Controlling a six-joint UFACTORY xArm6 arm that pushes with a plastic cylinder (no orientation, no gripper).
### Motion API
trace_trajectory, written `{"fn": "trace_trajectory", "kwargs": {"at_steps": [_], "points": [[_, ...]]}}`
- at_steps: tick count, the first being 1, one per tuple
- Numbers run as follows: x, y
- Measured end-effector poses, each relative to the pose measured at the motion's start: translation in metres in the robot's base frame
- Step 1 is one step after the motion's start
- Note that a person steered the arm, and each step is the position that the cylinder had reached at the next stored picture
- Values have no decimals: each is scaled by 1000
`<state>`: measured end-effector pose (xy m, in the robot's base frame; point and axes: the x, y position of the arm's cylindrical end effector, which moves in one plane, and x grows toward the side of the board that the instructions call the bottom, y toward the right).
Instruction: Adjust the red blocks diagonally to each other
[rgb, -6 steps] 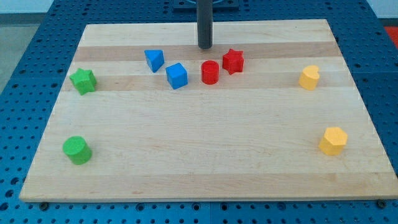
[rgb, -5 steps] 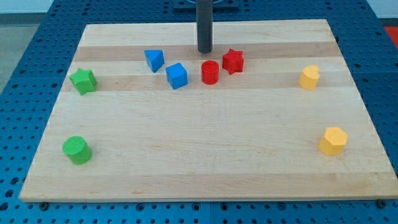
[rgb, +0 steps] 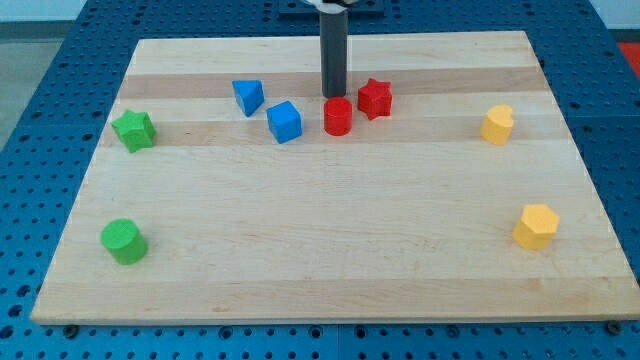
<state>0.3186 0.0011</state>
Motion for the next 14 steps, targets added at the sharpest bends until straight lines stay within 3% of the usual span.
{"fn": "trace_trajectory", "kwargs": {"at_steps": [4, 10, 12, 14], "points": [[19, 2], [5, 34], [-93, 66], [32, 160]]}}
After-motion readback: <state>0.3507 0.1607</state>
